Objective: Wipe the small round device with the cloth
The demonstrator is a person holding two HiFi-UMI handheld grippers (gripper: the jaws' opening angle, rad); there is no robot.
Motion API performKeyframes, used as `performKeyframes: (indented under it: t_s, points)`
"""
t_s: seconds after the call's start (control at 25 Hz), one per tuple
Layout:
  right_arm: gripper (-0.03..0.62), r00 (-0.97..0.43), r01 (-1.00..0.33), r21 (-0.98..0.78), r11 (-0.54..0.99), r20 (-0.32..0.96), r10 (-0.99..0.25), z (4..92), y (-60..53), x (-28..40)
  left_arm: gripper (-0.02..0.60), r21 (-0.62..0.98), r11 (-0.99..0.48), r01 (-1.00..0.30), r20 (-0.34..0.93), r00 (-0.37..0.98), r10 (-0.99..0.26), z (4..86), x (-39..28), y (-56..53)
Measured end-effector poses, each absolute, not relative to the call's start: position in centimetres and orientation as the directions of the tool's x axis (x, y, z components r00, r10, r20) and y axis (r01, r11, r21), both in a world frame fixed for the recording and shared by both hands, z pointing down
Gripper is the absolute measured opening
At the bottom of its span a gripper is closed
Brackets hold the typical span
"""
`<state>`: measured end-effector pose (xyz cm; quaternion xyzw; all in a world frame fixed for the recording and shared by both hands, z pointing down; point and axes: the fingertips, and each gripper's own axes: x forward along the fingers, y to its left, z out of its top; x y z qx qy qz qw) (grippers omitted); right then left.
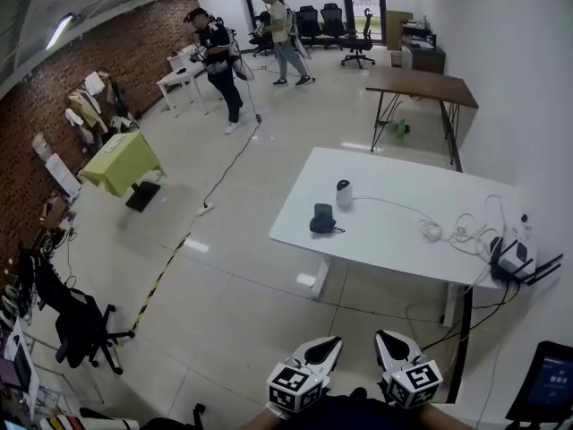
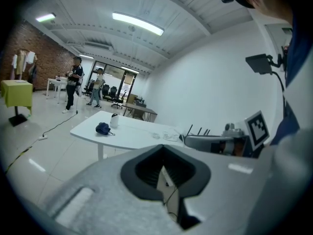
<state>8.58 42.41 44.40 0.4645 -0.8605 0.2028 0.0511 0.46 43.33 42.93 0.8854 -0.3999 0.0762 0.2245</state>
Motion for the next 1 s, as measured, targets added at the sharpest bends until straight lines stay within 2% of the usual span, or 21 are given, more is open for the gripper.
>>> performKeyframes:
  t_s: [0.4,0.68,0.88,1.0]
  points:
    - [0.011,-0.536,-0.843,-0.219,0.491,0.284,-0.795,43.8,36.9,2.8,0.003,0.371,-0.615,-0.696,0.259,0.714,-0.651,43.5,-5.0,37.3]
    - [0.011,-0.535,-0.844,-0.196,0.498,0.346,-0.771,43.7,34.8,-1.8,0.003,0.403,-0.604,-0.688,0.252,0.718,-0.649,45.1,-9.0,34.8]
    - [0.011,-0.554,-0.831,-0.184,0.525,0.361,-0.750,43.9,33.5,-3.6,0.003,0.439,-0.569,-0.695,0.289,0.709,-0.643,45.4,-10.5,33.4]
    - [0.011,-0.558,-0.828,-0.192,0.527,0.375,-0.740,44.3,32.9,-4.0,0.003,0.460,-0.573,-0.678,0.270,0.722,-0.637,45.6,-10.4,32.9]
